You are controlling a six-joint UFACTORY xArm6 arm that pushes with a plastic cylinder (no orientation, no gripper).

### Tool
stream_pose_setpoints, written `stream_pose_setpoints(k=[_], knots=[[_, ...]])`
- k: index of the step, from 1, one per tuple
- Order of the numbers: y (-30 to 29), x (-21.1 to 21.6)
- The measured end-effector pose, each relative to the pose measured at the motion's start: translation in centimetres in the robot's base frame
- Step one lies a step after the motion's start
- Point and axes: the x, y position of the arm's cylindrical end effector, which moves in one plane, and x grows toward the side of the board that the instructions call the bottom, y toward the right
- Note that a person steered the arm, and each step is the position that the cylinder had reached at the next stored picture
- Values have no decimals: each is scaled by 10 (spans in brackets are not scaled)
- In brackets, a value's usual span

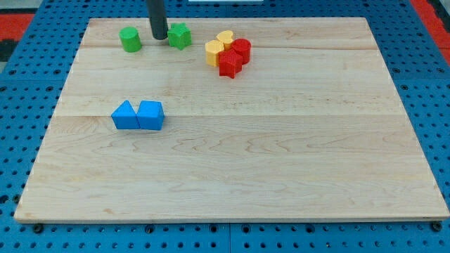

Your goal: Move the green blocks close to the blue blocks

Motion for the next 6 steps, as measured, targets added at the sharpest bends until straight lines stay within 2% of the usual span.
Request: stream_pose_setpoints(k=[2,3,4,6], knots=[[-67,-53],[-74,-54],[-28,-54],[127,-53]])
